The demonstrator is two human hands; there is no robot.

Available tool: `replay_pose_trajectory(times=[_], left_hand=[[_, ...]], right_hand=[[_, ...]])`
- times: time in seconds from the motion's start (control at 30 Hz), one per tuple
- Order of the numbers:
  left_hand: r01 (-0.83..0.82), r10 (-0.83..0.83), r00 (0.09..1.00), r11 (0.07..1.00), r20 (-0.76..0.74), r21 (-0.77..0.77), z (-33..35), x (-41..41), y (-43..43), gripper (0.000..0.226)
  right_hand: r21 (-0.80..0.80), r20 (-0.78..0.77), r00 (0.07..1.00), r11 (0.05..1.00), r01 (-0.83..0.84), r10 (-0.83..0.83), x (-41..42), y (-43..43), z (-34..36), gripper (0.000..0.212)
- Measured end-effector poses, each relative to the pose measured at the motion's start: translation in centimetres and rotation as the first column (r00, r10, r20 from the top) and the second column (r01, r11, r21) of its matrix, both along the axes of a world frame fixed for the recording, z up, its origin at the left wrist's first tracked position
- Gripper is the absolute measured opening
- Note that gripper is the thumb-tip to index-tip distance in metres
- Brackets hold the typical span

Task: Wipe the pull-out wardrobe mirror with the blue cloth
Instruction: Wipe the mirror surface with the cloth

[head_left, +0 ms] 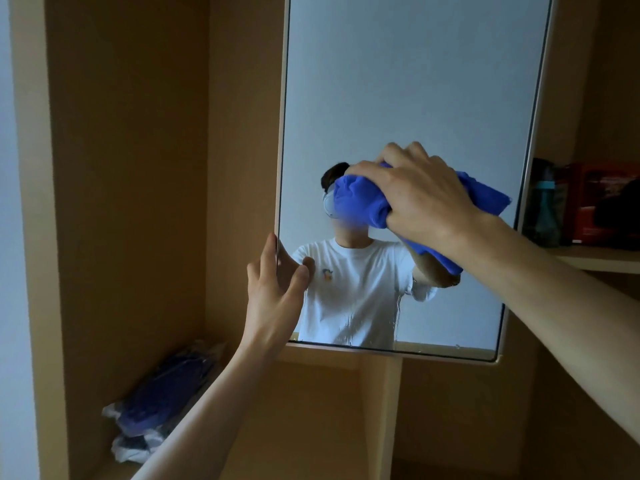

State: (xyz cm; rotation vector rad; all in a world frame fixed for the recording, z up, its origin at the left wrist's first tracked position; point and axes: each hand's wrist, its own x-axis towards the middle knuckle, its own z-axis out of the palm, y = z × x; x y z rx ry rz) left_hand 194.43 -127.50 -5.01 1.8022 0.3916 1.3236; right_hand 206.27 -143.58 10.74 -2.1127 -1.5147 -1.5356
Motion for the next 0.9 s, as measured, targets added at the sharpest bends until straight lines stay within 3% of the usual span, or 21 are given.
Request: replay_pose_trajectory(times=[0.53, 0.77, 0.9], left_hand=[[-0.055, 0.057, 0.998, 0.998, -0.033, 0.044, -0.6, 0.4, -0.2, 0.078], [-0.066, 0.073, 0.992, 0.996, -0.105, 0.066, -0.5, 0.2, -1.4, 0.086], [-0.111, 0.117, 0.984, 0.992, -0.133, 0.056, -0.1, 0.4, -2.3, 0.086]], right_hand=[[-0.196, -0.011, 1.000, 0.981, 0.012, -0.014, 1.5, -2.4, -11.3, 0.063], [-0.189, 0.012, 1.000, 0.982, 0.019, -0.017, 1.3, -3.2, -9.8, 0.068], [-0.099, 0.004, 0.998, 0.993, 0.059, -0.059, 2.1, -4.1, -5.8, 0.071]])
